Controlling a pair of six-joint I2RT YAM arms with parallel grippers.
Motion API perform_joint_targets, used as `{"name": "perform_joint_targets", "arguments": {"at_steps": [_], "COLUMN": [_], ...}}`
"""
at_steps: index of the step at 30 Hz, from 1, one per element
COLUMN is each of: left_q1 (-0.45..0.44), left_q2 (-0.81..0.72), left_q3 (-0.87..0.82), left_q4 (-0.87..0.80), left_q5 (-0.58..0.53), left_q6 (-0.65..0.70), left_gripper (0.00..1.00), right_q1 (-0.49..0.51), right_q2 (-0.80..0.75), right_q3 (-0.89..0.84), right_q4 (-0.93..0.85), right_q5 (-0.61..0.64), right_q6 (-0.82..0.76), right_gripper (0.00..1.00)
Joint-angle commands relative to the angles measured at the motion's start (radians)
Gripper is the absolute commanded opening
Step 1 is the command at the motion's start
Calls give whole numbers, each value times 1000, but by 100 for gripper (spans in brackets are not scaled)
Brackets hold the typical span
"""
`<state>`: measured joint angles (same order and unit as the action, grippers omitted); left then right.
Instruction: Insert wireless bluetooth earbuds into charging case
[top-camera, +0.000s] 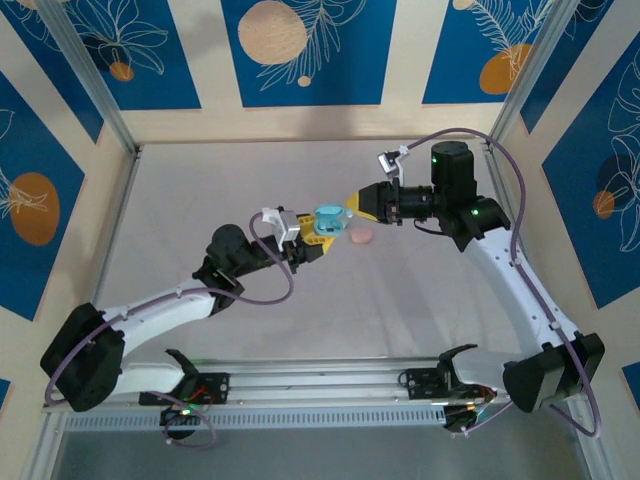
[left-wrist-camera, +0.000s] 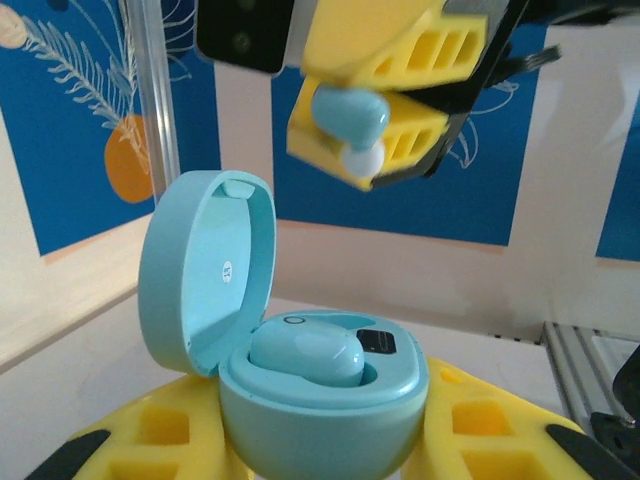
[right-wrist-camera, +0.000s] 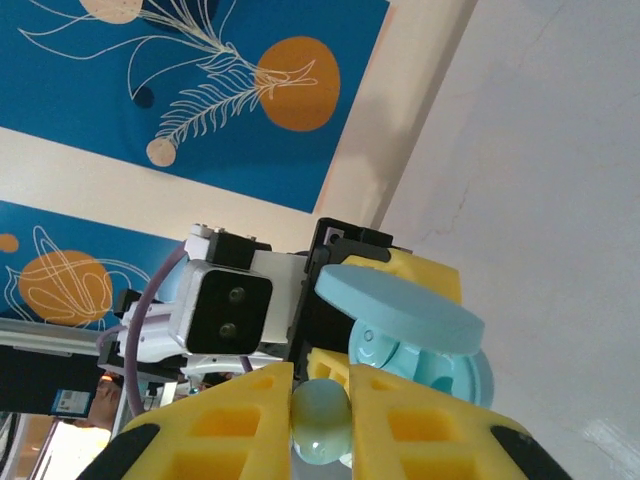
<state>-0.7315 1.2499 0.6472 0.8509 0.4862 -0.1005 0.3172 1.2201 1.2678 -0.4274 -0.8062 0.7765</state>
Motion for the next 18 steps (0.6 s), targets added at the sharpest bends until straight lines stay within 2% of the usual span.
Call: {"name": "perform_joint_targets", "arguments": {"at_steps": [1,14,18], "left_q1": [-6,-6,-6], "left_q2": [5,6,-1], "left_q3": [32,39,37], "left_q4": [63,80,74], "left_q5": [44,25,4], "left_q6": [-24,-31,-26], "left_gripper": [27,27,27], "right_q1": [10,47,43], "right_q2": [18,61,45], "right_q3": [-12,0,0], "right_q4": [-5,-38,-44], "right_q5": [-39,-46,-14], "right_q6": [8,-12,-16], "right_gripper": [21,21,21]}}
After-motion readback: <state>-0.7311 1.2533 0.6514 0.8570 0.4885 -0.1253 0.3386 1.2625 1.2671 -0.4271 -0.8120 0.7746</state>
